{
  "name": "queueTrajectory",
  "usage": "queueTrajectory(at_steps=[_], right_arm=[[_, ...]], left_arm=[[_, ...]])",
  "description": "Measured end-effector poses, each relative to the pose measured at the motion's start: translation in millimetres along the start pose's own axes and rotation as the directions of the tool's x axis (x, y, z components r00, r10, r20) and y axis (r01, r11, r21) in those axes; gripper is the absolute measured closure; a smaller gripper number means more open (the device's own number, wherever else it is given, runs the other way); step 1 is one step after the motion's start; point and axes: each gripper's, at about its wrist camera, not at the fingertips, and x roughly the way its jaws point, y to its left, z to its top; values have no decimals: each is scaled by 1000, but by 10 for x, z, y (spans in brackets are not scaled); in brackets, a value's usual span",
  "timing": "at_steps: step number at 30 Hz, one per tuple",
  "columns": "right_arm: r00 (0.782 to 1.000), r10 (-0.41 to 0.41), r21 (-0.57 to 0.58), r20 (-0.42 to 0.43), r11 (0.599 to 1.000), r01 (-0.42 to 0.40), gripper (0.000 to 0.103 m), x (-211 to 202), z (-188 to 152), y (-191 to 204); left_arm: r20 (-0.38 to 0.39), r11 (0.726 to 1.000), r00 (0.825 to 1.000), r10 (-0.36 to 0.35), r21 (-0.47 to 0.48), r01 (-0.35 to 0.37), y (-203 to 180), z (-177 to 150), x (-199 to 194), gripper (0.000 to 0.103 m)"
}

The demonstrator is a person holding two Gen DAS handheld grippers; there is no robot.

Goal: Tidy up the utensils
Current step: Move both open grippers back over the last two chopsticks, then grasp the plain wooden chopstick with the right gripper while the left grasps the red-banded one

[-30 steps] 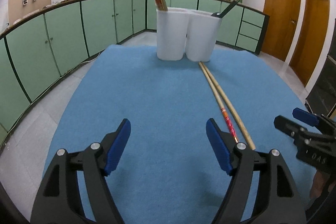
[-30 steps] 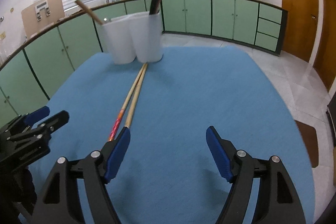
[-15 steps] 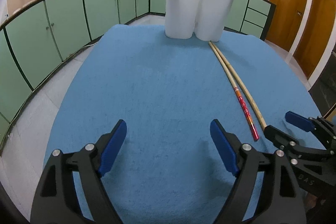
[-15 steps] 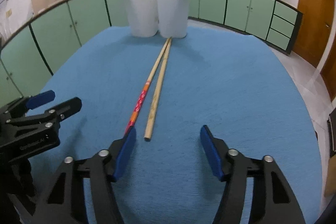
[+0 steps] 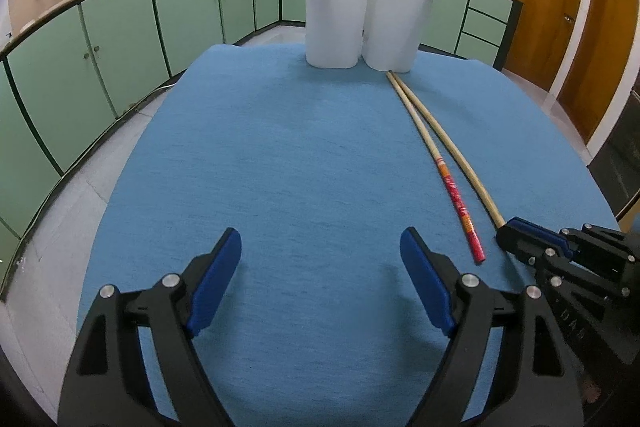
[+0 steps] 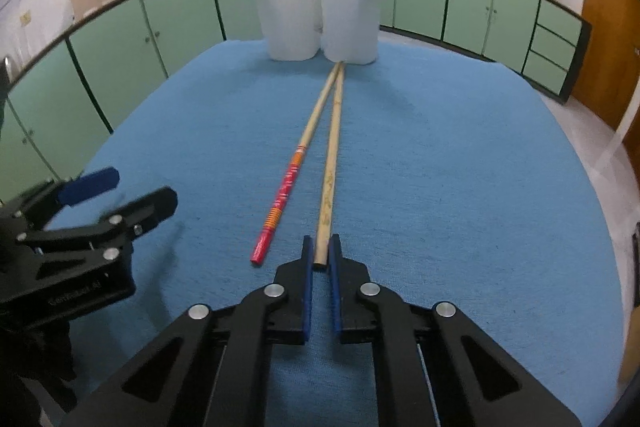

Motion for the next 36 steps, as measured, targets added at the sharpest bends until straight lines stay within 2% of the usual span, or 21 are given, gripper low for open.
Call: queueTrajectory(at_steps=[14,25,28,30,35,36], right_arm=[[997,-79,111,12,991,78,96,-214,-177,-643],[997,-81,155,18,985,77,96,-229,-180,-810],[997,-76,165,21,984,71,96,-233,-192,-840],[997,-71,171,23,983,66,96,-233,-197,-856],[998,-62,179,26,982,56,96,-250,-231,-889],[998,-61,181,27,982,55,96,-251,-235,-895]], left_arm=[[-28,996,996,-87,33,87,-526,-40,32,25],[-67,995,995,-79,51,82,-824,-5,197,34],[-68,996,996,-64,57,68,-860,-8,212,40],[-66,996,996,-61,58,65,-864,-15,200,48],[-61,998,997,-40,54,43,-906,-38,187,56],[-59,998,998,-37,56,40,-914,-38,189,61]])
